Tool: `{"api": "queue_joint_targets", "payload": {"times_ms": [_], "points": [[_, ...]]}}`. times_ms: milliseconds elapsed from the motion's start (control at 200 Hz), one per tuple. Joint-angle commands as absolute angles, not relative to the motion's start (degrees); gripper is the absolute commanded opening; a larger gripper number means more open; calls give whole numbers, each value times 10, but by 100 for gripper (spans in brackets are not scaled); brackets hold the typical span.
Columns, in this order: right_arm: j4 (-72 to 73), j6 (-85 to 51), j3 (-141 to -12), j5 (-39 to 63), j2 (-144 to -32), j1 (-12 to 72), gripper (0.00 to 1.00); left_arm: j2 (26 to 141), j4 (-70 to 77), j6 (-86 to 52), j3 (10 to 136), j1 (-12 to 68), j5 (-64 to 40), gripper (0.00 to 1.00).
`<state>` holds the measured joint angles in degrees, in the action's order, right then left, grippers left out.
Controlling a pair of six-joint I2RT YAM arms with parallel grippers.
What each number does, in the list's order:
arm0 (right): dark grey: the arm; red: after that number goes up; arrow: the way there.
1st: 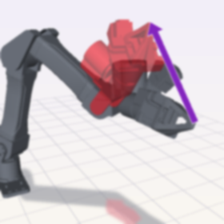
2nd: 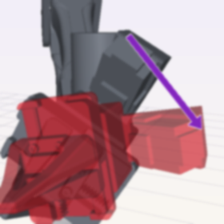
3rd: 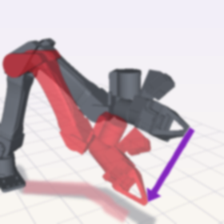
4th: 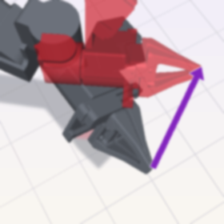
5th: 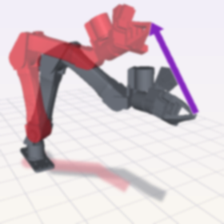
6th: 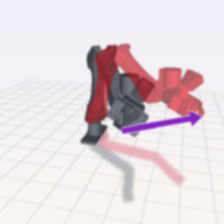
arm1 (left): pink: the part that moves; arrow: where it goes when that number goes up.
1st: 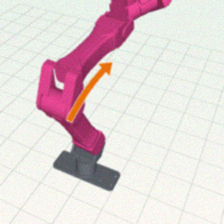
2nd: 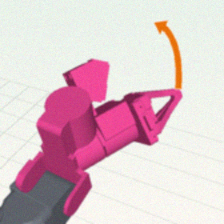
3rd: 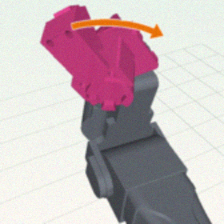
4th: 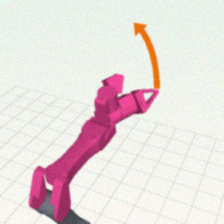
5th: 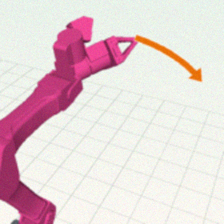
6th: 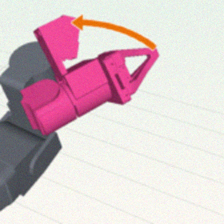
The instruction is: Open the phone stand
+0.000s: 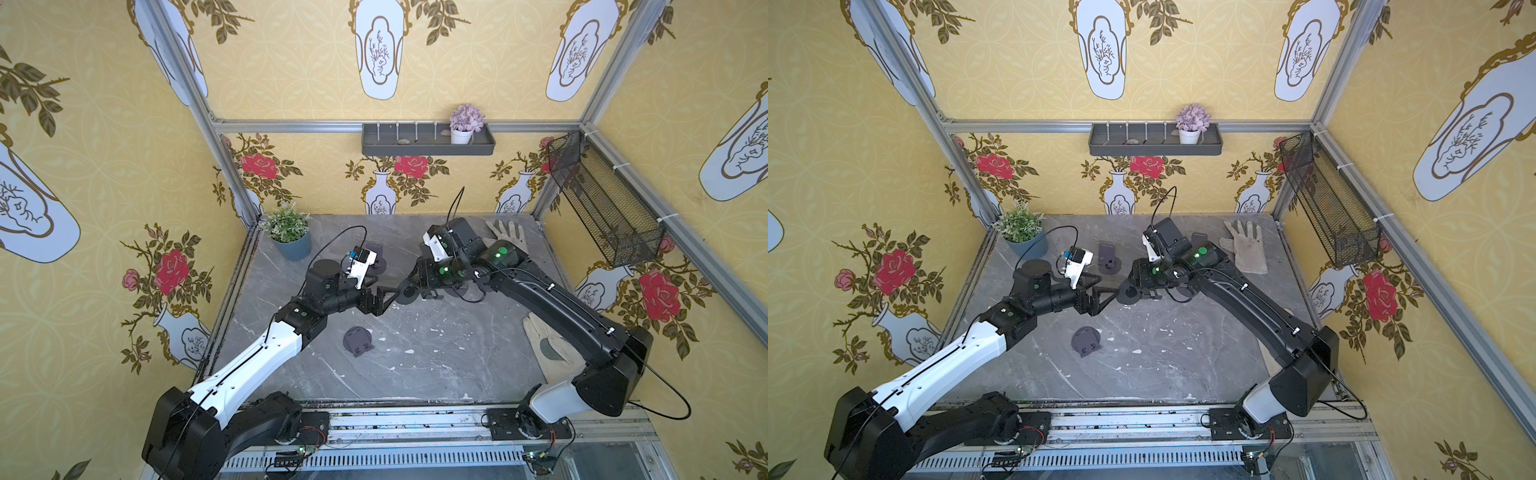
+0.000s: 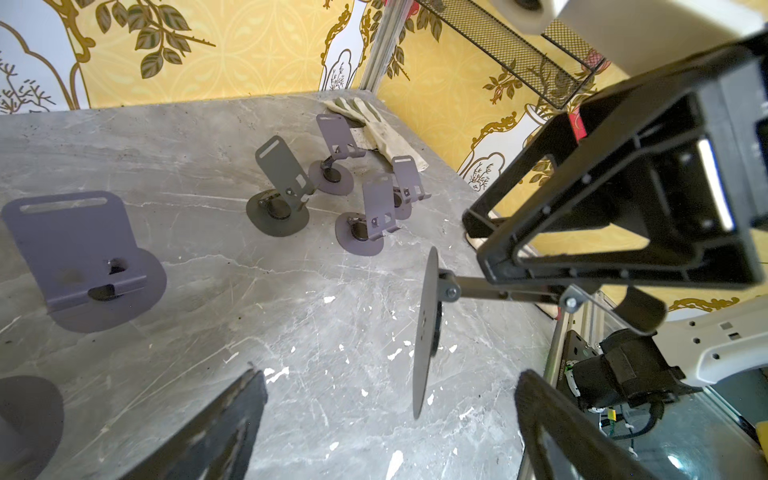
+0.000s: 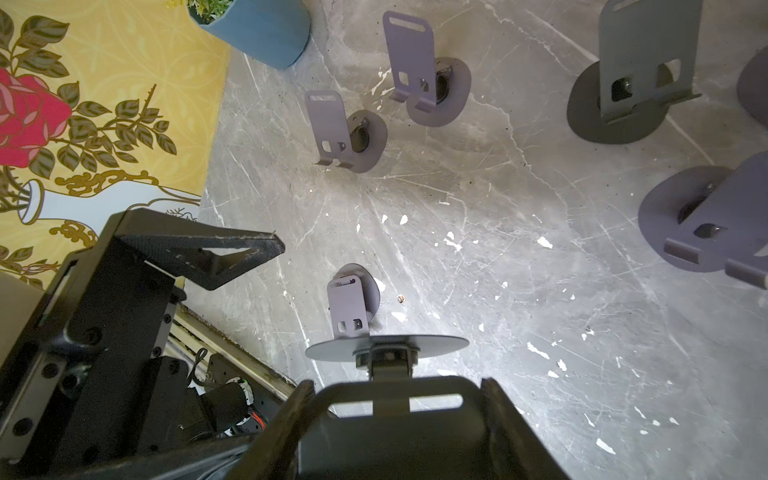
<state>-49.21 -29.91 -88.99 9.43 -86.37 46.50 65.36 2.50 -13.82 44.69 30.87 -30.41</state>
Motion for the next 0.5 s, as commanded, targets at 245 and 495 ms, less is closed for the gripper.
{"api": "queue_joint_targets", "payload": {"times_ms": [245,495], "points": [[-470,-293,-906,104,-873,486,36,685,43,-125,461,319,-317,82],[-467,-293,-910,98,-880,505,36,685,53,-137,455,319,-318,63]]}}
